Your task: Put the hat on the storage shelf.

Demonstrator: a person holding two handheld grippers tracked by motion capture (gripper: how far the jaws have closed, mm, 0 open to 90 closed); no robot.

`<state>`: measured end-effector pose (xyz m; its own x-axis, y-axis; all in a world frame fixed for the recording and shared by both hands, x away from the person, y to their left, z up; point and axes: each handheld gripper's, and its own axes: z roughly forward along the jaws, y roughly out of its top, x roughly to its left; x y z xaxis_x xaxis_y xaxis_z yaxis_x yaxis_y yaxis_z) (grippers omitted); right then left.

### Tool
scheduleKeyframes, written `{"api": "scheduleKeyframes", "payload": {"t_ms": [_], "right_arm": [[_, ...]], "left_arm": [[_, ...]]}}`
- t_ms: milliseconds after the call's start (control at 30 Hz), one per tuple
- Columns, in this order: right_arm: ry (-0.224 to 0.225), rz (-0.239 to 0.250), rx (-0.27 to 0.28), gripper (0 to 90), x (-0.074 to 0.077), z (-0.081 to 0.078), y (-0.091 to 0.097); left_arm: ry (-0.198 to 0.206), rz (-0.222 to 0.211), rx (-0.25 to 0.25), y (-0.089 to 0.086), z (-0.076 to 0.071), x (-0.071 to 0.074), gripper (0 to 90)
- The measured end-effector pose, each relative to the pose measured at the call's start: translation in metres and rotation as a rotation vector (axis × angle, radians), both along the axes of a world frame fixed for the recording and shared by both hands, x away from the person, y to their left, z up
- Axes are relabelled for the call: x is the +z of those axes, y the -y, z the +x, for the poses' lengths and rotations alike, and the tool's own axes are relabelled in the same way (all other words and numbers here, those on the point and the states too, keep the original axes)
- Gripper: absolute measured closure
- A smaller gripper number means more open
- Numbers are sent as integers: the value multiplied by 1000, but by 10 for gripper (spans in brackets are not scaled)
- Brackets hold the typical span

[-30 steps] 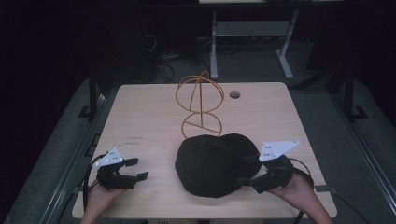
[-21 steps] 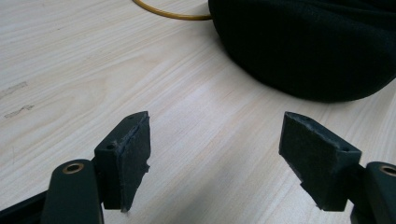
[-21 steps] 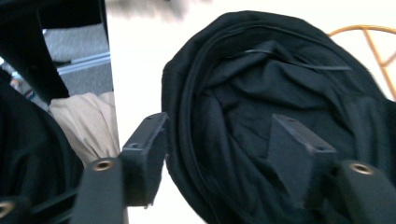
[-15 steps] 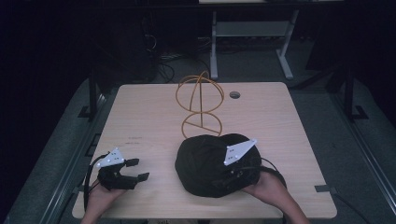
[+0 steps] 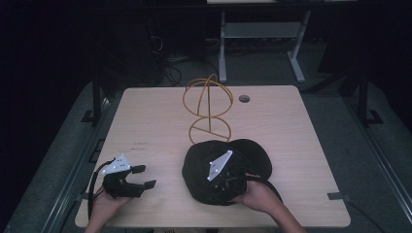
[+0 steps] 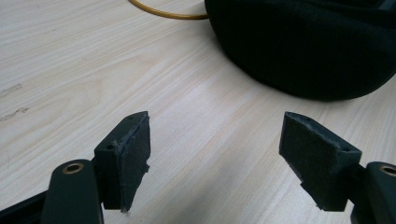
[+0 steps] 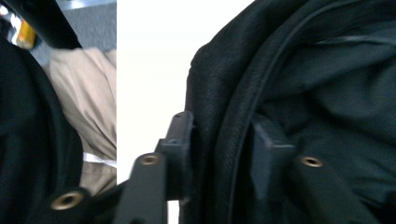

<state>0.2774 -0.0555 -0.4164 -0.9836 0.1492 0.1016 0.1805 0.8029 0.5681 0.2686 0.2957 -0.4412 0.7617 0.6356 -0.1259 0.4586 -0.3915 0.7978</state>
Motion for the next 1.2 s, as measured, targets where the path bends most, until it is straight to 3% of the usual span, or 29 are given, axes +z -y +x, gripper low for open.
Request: {"api": "scheduleKeyframes", "payload": {"t_ms": [100, 233, 367, 433, 500, 633, 733, 1000, 1200], "right_arm": [[31, -33, 16, 749, -5, -3, -6], [35, -18, -1, 773, -1, -5, -4], [44, 25, -29, 778, 9, -7, 2], [56, 84, -45, 781, 21, -7, 10], [55, 98, -48, 781, 24, -7, 11], [57, 158, -49, 779, 44, -10, 17], [52, 173, -44, 778, 50, -11, 18], [43, 271, -57, 780, 77, -17, 19], [49, 298, -58, 779, 89, -18, 17]], "left_arm": [[-2, 2, -4, 1, 0, 0, 242], [-3, 0, -9, 3, 0, 0, 242], [0, 1, -25, 5, 0, 0, 241], [-4, -9, -33, 8, 0, 0, 241], [2, -2, -44, 12, 0, 1, 241], [13, -21, -80, 21, -2, 5, 240], [37, -54, -110, 28, -5, 11, 241], [99, -123, -191, 41, -16, 28, 226], [137, -183, -247, 53, -22, 42, 211]]}}
